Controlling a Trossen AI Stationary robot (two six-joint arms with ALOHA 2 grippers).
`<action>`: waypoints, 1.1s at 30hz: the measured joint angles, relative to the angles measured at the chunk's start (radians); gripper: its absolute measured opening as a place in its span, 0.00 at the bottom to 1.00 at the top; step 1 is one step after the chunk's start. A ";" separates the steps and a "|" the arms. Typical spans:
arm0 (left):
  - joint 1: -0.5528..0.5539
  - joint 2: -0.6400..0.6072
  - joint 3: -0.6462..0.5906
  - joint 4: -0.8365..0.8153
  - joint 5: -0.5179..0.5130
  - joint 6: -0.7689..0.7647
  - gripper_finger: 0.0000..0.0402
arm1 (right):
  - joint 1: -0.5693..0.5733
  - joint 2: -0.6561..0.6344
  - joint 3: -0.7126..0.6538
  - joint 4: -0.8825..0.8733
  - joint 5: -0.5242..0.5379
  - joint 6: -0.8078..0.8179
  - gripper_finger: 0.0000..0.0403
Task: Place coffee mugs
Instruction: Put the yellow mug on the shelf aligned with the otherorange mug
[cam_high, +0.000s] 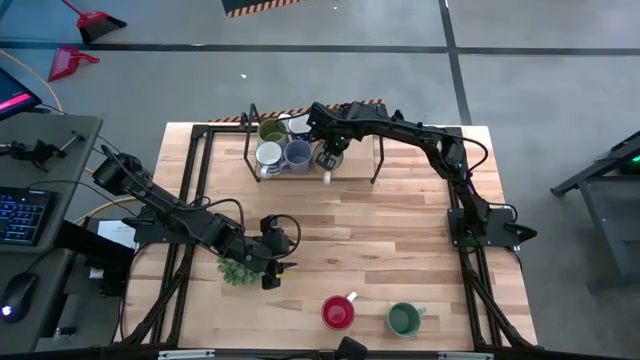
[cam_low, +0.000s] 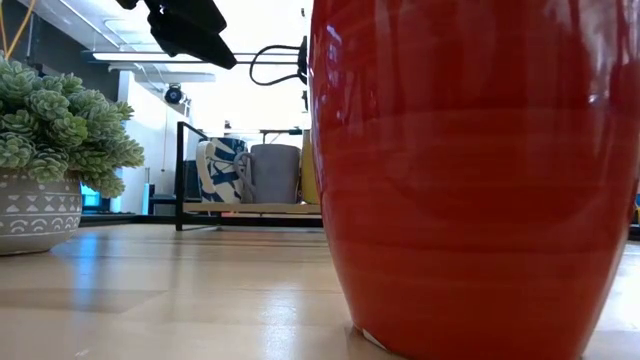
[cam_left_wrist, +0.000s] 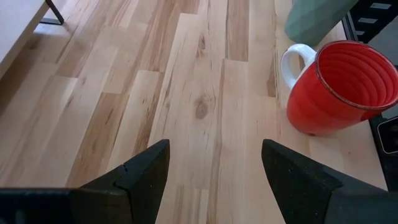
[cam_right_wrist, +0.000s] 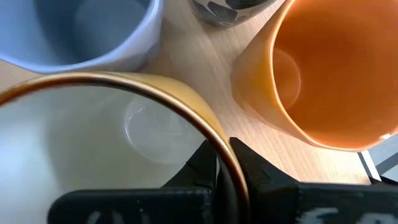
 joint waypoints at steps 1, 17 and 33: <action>0.000 0.000 0.000 0.000 0.000 0.000 0.61 | 0.000 0.000 0.000 -0.001 0.000 0.000 0.02; 0.000 0.000 0.000 0.000 0.000 0.000 0.61 | 0.000 0.000 -0.001 -0.004 0.019 -0.003 0.07; 0.000 0.000 0.000 0.000 0.001 0.000 0.61 | 0.001 0.000 0.000 0.003 0.046 -0.003 0.24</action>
